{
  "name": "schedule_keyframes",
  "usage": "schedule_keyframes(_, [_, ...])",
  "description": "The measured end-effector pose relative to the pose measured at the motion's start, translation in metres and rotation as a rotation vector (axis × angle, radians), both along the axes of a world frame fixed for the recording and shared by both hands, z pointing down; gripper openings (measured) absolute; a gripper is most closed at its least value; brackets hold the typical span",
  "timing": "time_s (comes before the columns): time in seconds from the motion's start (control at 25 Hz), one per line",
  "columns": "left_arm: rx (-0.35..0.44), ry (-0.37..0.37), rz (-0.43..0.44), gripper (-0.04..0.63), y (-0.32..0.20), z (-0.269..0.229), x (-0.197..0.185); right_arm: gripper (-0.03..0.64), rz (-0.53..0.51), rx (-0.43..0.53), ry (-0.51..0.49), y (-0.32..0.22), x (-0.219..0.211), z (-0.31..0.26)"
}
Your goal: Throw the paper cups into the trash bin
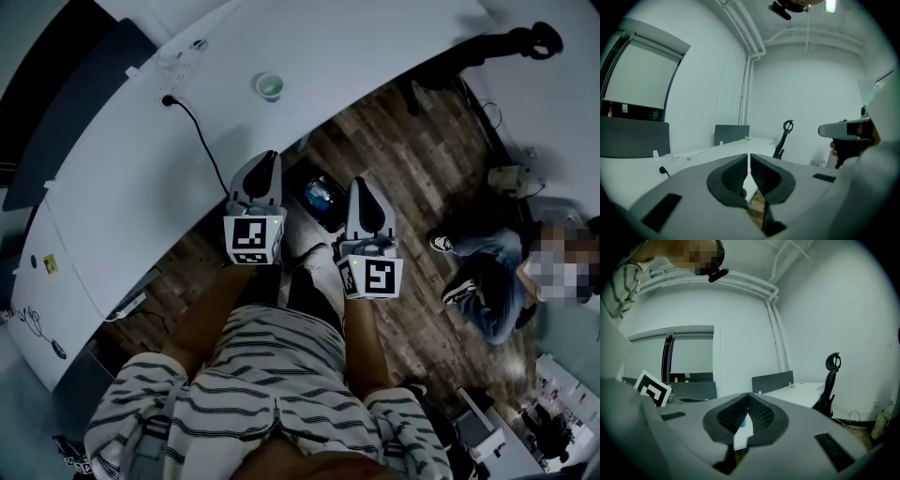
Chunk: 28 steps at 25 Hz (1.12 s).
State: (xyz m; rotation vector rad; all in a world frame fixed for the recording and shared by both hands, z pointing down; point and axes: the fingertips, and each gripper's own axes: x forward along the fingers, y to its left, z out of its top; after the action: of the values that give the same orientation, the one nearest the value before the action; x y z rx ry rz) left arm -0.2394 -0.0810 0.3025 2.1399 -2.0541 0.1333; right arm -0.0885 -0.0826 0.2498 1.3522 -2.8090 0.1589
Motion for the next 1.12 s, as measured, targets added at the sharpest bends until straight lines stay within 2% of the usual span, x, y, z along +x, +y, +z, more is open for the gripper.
schedule_keyframes(0.4, [-0.049, -0.019, 0.005, 0.036, -0.043, 0.047, -0.012, 0.009, 0.029, -0.047, 0.019, -0.022, -0.002, 0.036])
schedule_keyframes(0.76, [-0.072, -0.051, 0.004, 0.153, -0.079, 0.082, -0.031, 0.009, 0.043, -0.086, 0.034, -0.016, -0.006, 0.061])
schedule_keyframes(1.12, [-0.112, -0.052, -0.052, 0.242, -0.107, 0.126, -0.056, 0.009, 0.046, -0.107, 0.037, -0.019, -0.009, 0.076])
